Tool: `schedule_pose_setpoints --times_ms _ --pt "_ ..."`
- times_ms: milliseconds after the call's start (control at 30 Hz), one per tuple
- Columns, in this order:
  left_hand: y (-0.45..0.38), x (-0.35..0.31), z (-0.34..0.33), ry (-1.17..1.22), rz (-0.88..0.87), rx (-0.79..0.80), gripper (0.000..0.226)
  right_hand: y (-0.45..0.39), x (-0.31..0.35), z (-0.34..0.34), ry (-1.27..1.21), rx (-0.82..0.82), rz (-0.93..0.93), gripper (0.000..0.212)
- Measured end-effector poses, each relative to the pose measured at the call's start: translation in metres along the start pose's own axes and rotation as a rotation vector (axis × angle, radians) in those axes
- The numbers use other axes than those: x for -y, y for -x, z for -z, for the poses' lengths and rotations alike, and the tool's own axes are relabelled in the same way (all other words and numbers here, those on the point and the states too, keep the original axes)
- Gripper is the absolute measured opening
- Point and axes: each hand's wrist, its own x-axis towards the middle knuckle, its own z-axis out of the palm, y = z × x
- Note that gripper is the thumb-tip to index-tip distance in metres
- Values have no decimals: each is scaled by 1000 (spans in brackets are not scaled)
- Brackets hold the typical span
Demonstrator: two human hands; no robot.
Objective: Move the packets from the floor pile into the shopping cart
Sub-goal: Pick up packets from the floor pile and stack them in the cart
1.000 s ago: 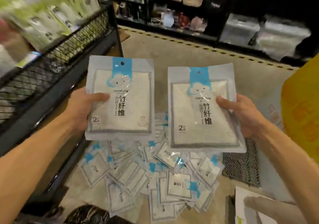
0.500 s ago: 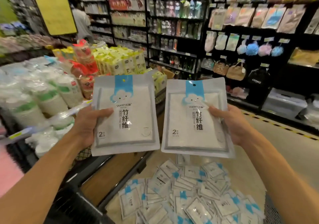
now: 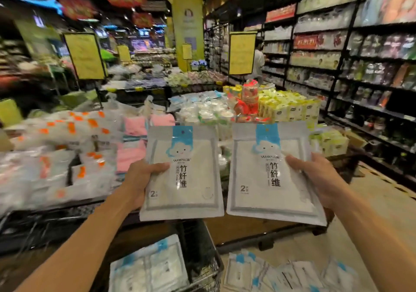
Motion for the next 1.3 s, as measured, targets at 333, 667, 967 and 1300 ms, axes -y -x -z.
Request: schedule_pose_setpoints --times_ms 333,667,967,1300 --pt "69 -9 154 17 -20 -228 22 4 -38 -149 5 287 -46 23" --pt "45 9 290 35 -5 -248 46 11 -81 -280 29 330 -132 25" --pt "3 68 338 70 159 -313 32 -21 -126 -311 119 350 -240 20" --pt "-53 153 358 46 298 -422 35 -116 -239 -322 161 385 -438 26"
